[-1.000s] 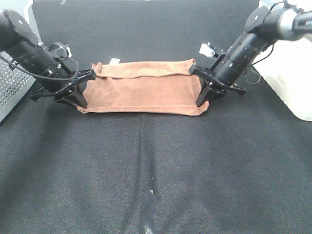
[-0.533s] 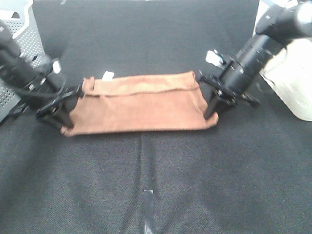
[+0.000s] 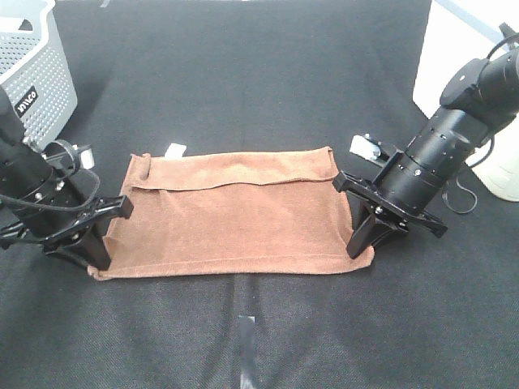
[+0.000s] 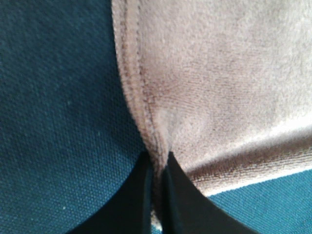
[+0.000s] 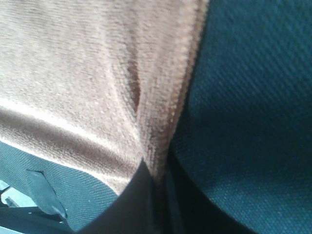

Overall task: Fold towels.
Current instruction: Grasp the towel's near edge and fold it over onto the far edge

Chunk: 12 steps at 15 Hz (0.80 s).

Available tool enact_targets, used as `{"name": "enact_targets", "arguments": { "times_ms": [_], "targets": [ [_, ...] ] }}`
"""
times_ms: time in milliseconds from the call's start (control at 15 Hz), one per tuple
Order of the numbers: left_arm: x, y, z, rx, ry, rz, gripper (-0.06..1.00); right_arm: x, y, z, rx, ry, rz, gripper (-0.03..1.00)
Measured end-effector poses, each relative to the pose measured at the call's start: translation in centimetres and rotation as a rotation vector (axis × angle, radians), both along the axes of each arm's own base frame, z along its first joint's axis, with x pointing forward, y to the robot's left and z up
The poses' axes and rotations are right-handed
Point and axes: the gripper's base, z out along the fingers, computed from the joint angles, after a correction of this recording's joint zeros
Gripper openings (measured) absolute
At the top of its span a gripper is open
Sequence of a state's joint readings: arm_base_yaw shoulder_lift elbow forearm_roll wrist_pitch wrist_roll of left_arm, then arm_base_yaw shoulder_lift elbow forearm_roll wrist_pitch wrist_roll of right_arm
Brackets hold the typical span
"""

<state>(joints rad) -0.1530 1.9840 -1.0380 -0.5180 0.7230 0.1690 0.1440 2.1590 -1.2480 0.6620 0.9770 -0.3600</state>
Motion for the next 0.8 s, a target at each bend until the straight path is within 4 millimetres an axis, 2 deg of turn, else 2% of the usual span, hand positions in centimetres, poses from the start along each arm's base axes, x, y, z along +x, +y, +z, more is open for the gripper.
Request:
{"name": "enact_targets", "arguments": {
  "times_ms": [67, 267, 533, 667, 800],
  "targets": [
    [0.5, -0.1, 0.4, -0.004, -0.018, -0.001, 0.02, 0.5, 0.1, 0.4, 0.003, -0.019, 0.002, 0.0],
    [3.2, -0.4, 2.6, -0.017, -0.122, 0.011, 0.02, 3.7, 0.5, 3.1, 0.018, -0.159, 0.003, 0.0],
    [7.0, 0.8, 5.4, -0.044, -0.262, 0.081, 0.02, 8.0, 1.1, 5.6, 0.033, -0.291, -0.007, 0.0],
    [9.5, 0.7, 5.6, -0.049, -0.319, 0.09, 0.02, 10.4, 1.5, 5.5, 0.042, -0.333, -0.017, 0.0],
    [10.8, 0.8, 5.0, -0.041, -0.356, 0.105, 0.02, 12.1, 1.7, 4.7, 0.042, -0.354, -0.029, 0.0]
  ]
}}
